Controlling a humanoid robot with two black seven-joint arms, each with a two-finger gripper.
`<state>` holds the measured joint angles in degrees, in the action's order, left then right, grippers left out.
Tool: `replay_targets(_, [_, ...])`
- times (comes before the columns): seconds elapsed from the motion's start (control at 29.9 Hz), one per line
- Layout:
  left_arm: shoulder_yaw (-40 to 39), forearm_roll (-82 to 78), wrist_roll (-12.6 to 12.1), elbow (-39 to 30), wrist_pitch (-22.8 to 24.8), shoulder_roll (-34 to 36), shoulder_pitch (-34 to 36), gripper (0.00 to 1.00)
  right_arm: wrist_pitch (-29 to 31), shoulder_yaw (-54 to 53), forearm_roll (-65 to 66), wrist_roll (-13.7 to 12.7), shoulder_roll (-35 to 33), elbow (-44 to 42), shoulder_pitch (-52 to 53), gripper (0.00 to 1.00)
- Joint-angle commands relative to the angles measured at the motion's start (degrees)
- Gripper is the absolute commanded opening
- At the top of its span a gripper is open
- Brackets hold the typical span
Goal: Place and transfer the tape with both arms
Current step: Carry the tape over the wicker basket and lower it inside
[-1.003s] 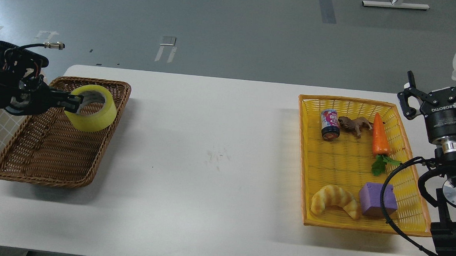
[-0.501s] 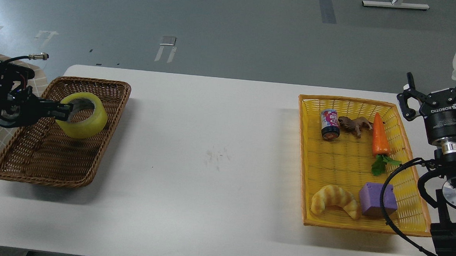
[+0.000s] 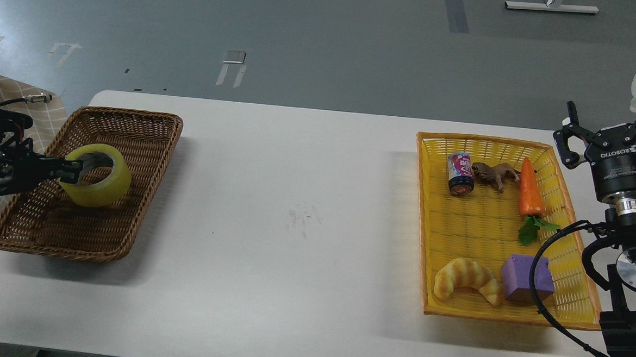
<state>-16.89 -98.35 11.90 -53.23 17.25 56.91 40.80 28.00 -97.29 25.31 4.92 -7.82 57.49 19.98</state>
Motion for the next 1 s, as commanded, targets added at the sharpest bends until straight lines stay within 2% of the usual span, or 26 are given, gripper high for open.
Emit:
replay_targets(0.0, [0.0,0.0,0.4,0.3,-0.1,-0.2,-0.4,0.0,0.0,-0.1,0.0,0.0,0.0,0.0,0.0,1.0])
replay_targets(0.7, [-0.1,1.4,0.3,1.9,-0.1,-1.2,-0.9,0.01,0.0,-0.2,0.0,0.0,0.0,0.1,-0.4,1.0])
replay_targets(0.74, [-0.1,1.5,0.2,1.9,-0.1,-1.2,-0.9,0.26,0.0,-0.2,0.0,0.0,0.0,0.1,-0.4,1.0])
replay_targets(0.84, [-0.2,1.8,0.1,1.7,0.1,-1.2,-0.8,0.77,0.0,-0.1,0.0,0.0,0.0,0.1,-0.3,1.0])
replay_targets(0.97, [-0.1,5.9,0.3,1.1,0.5,-0.6,-0.8,0.83,0.0,-0.2,0.0,0.0,0.1,0.2,-0.3,1.0])
